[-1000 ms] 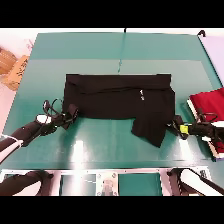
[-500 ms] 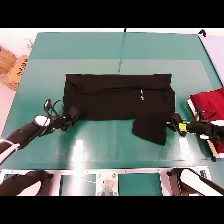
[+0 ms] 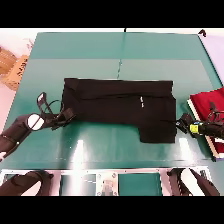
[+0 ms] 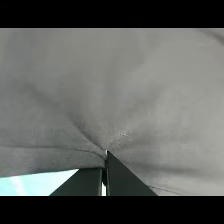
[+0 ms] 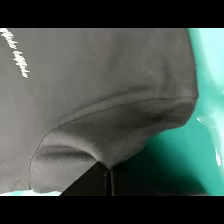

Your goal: Fold the shirts.

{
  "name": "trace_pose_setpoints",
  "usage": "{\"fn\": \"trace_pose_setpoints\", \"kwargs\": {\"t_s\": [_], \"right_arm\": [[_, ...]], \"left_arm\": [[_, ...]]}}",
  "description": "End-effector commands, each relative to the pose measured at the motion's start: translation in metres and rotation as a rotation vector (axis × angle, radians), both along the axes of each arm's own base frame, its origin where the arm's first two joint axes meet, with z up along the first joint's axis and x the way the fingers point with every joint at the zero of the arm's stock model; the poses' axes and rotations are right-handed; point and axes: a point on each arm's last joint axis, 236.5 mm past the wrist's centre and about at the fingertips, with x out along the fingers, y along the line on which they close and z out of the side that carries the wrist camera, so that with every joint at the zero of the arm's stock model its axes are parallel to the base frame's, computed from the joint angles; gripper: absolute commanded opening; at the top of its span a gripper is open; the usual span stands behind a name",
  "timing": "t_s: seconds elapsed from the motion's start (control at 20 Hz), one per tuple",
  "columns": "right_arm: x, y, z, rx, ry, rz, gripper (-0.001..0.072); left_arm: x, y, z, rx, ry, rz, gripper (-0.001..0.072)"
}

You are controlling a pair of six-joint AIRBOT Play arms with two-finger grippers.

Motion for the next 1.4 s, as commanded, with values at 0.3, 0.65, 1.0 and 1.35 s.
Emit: {"fn": "trace_pose_setpoints", "kwargs": {"t_s": [0.3,0.65,1.0,1.35], "right_arm": [[0.117,-0.001,0.067,-0.004,-0.234,0.007,0.0014],[0.241,0.000,0.028,0.009,-0.209,0.091,0.0015],[0.311,-0.032,-0.019,0.018,-0.207,0.070,0.0203],[0.251,-0.096,-0.004,0.082,-0.158,0.206,0.0548]], "left_arm": [[0.093,-0.003,0.049,0.136,-0.122,-0.095,0.0025],[0.185,-0.022,0.014,0.186,-0.112,-0.154,0.0026],[0.251,-0.015,0.019,0.190,-0.266,-0.091,0.0649],[0.254,0.061,0.042,0.208,-0.154,-0.018,0.0649]]}}
